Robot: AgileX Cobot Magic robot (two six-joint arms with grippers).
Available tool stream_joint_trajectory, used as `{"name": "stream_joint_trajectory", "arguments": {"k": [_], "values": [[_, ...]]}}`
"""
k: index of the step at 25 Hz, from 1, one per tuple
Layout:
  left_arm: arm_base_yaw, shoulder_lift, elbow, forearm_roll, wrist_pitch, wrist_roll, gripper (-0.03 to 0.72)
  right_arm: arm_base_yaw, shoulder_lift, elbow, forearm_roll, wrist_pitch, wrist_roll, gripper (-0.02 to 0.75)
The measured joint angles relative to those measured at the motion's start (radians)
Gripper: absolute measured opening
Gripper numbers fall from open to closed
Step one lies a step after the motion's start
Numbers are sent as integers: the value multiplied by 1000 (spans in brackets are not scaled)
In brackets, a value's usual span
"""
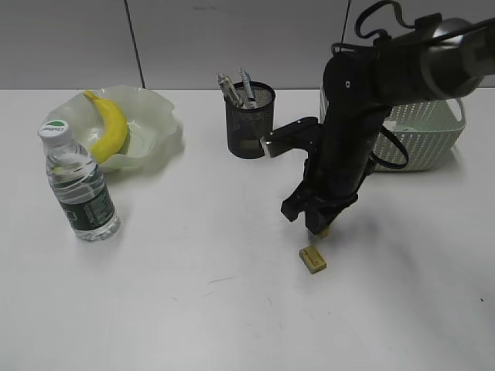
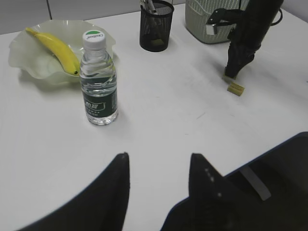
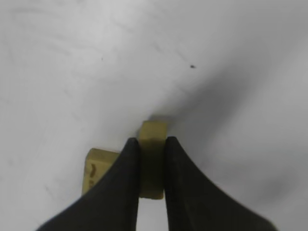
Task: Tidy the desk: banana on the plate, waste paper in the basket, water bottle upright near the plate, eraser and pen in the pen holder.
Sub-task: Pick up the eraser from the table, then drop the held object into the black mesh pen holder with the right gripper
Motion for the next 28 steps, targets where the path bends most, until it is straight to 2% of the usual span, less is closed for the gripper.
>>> {"name": "stream_joint_trajectory", "arguments": {"k": [8,13,17,20,28], "values": [[0,0,0,0,0,0,309,0,-100,-207,4,-16,0,119],[0,0,0,0,0,0,309,0,-123,-359,26,-191,0,119],[0,0,0,0,0,0,309,0,-110,-374,29,-418,0,119],[0,0,0,0,0,0,309,0,-68,-376,29,-524,0,119],[0,0,0,0,0,0,309,0,87,-376,29,-628,0,118]]}}
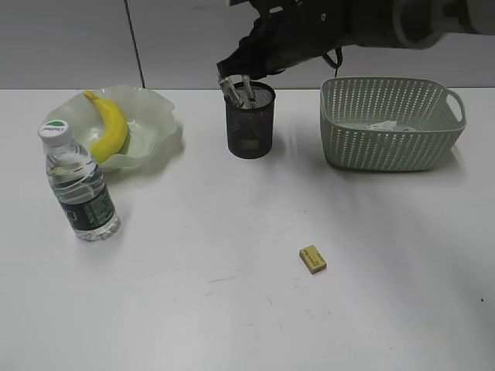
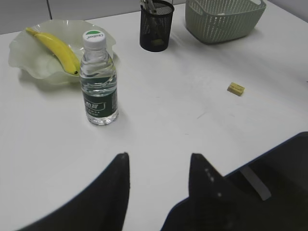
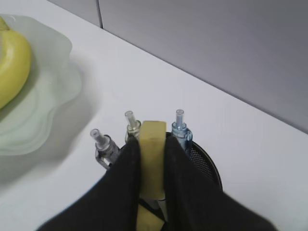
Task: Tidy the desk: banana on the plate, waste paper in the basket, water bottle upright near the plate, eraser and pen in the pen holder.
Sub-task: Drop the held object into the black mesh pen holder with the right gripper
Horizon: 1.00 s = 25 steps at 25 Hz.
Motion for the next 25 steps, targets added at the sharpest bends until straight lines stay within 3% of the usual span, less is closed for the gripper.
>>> {"name": "stream_joint_trajectory", "arguments": {"k": [9,11,16,19,25], "values": [[0,0,0,0,0,0,309,0,74,0,0,-5,0,125],[0,0,0,0,0,0,309,0,75,0,0,-4,0,183],[0,0,0,0,0,0,309,0,60,0,4,33,2,488],[0,0,0,0,0,0,309,0,21,0,6,86,2,543],[0,0,0,0,0,0,309,0,-110,0,7,249,4,559]]}}
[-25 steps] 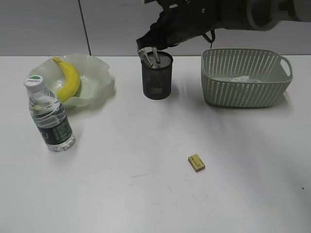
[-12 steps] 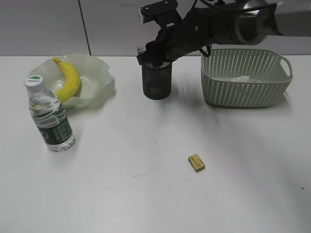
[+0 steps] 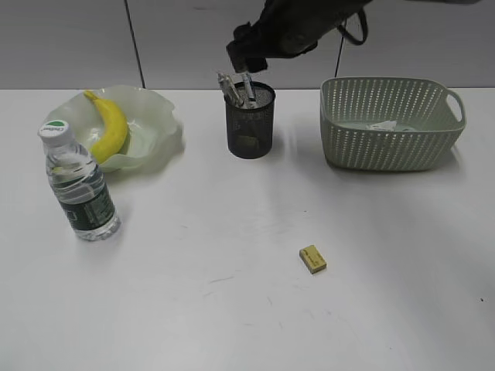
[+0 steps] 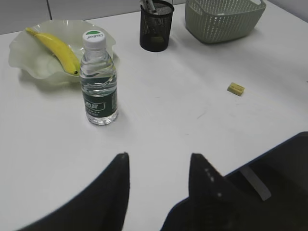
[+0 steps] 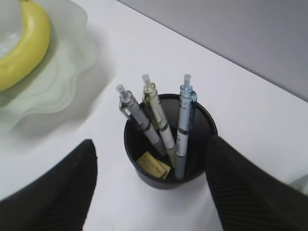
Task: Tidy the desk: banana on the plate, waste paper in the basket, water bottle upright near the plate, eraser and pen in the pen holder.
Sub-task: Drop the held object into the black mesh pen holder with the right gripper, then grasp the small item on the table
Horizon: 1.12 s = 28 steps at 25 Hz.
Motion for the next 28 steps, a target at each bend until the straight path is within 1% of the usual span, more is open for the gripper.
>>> {"name": "stream_joint_trajectory", "arguments": {"k": [2,10,12,14,17,19,24,28], "values": [[0,0,0,0,0,0,309,0,-59,0,-6,95,0,560],[0,0,0,0,0,0,309,0,-302,0,-106,535,0,561],[0,0,0,0,0,0,309,0,-365,0,-111,646,0,561],[0,0,0,0,0,0,309,0,-419,1,-106,724,0,561],[0,0,0,0,0,0,309,0,-513,55,-106,768,0,561],[0,0,0,0,0,1,309,0,-588,137,-106,774,0,561],[0,0,0,0,0,1,309,0,-815,403,-97,774,4,561],[0,0,0,0,0,1,309,0,-1042,642,-76,739,24,561]]}}
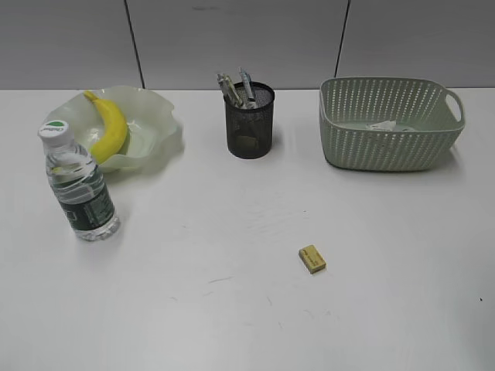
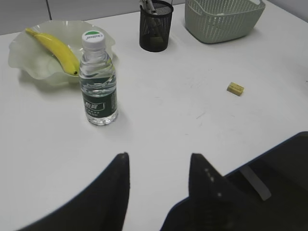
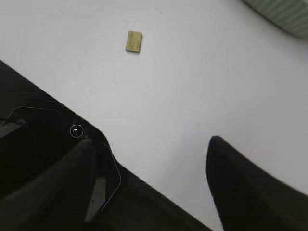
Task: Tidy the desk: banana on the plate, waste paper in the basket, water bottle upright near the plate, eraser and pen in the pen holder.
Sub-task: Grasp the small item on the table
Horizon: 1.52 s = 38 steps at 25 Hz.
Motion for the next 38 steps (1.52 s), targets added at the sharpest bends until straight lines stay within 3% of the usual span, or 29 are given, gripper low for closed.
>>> {"name": "stream_joint_trajectory", "arguments": {"k": [10,19,30,38], "values": [[0,0,0,0,0,1,309,0,-568,470,-14,-60,5,561],[0,141,-2,35,-13,1,309,0,-971,554,-32,-123,7,561],[-3,755,-107,35,-483,1,309,0,-1037,556,-42,-125,26,561],[-30,1327,-431,-1,-498,1,311,0,-1037,556,-42,-125,28,561]]}}
